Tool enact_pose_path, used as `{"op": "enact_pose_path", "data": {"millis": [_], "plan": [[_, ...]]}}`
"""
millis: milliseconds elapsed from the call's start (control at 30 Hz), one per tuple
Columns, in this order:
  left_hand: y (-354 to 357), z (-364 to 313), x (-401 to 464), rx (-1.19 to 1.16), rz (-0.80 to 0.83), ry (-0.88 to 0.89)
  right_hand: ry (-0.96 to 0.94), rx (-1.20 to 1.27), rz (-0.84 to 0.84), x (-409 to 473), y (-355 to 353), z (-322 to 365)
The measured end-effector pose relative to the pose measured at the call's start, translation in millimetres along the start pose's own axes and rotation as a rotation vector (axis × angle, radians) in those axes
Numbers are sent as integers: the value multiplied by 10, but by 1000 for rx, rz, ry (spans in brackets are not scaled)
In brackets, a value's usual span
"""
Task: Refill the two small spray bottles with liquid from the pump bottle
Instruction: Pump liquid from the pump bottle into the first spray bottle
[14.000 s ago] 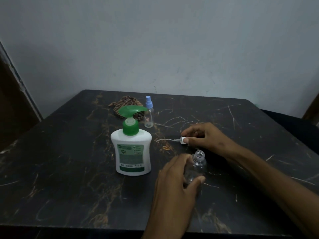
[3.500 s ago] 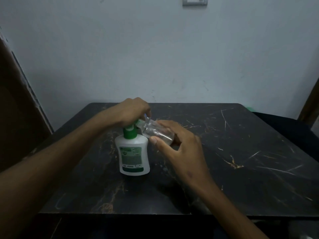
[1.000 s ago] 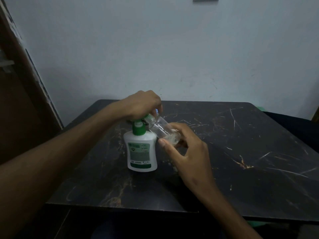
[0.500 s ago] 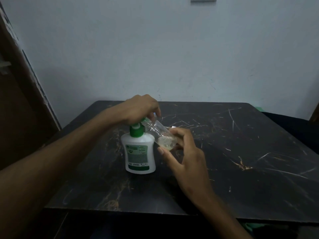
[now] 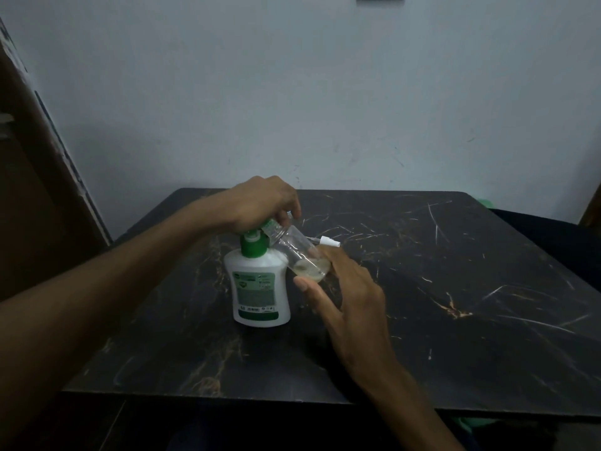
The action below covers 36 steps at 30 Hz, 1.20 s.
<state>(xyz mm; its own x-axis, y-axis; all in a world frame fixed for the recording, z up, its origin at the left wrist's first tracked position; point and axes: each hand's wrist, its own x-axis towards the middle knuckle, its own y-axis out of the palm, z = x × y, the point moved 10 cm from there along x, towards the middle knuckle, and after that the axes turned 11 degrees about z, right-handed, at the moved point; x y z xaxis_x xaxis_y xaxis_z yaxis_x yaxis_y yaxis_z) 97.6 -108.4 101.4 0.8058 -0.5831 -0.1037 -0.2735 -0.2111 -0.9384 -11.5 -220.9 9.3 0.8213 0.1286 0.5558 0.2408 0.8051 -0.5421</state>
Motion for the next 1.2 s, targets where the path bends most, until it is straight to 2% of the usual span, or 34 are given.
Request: {"op": "enact_pose_path", "data": {"millis": [133,267,367,733,967,1200], "plan": [[-85,31,3,-91,-10,-48,-5,-10,-41,-16,-35,30],[22,-28,32,54,37,-14,-23,-28,-87,-30,-69,48],[41,-2,18,47,34,-12,-33,-44,-119,-41,-100,47],[-1,-37,-25,52,12,-25,2,-64,-83,-30,-27,3],[-51,32,-4,-40,-15,-40,-71,-130,-145,-32,-93,127],[-76,39,-16,-155,-57,-38,-92,-138,-136,-42,-75,135]]}}
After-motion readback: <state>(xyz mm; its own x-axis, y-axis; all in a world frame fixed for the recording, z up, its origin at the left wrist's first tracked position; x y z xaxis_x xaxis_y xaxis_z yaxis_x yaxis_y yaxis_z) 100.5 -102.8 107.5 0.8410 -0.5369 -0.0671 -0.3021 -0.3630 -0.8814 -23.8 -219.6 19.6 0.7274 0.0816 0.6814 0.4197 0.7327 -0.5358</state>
